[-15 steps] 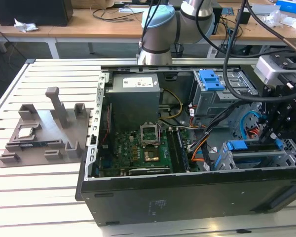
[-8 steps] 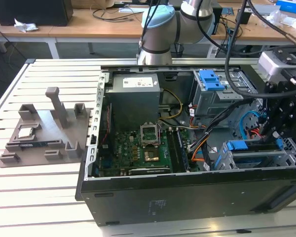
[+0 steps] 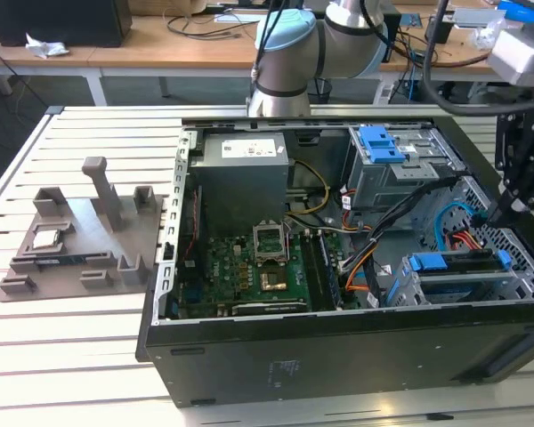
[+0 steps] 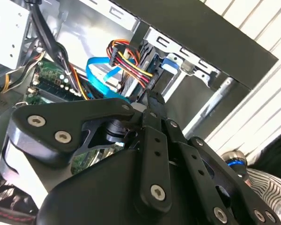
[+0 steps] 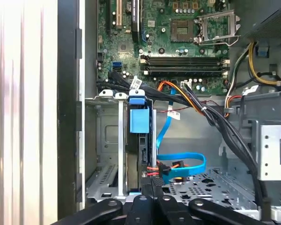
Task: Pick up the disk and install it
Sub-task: 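Insert the first disk wire, then insert the second disk wire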
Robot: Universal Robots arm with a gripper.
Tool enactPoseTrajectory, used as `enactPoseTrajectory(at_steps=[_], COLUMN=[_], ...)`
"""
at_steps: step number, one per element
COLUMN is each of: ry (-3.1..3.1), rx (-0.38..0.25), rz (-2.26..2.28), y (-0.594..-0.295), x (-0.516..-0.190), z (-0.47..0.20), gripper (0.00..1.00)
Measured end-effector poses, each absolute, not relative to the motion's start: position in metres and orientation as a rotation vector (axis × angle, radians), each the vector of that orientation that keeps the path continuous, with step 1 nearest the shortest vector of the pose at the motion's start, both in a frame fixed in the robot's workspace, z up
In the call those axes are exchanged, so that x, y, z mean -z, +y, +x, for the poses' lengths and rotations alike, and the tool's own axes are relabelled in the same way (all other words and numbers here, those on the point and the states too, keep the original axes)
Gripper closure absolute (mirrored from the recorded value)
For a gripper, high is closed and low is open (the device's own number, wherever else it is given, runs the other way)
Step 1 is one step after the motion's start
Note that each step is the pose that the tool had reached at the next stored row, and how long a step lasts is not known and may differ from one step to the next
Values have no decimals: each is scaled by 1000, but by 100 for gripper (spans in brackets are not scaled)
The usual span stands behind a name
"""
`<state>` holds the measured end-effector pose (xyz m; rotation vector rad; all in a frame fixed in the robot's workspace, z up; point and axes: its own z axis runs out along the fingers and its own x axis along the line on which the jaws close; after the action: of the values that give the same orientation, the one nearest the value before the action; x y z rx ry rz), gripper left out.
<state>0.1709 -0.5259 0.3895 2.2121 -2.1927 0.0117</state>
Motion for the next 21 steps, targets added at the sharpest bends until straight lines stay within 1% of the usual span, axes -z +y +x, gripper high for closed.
enactPoseTrajectory(at_steps=[2, 9, 12, 17, 21], ry=[-2192, -2192, -2192, -2192, -2192], rx=[-13, -13, -13, -12, -13], rz=[2212, 2212, 2212, 2212, 2212], y=[-525, -525, -525, -516, -517], x=[-402, -402, -403, -389, -380], z=[171, 171, 171, 165, 162], gripper=[89, 89, 70, 70, 70])
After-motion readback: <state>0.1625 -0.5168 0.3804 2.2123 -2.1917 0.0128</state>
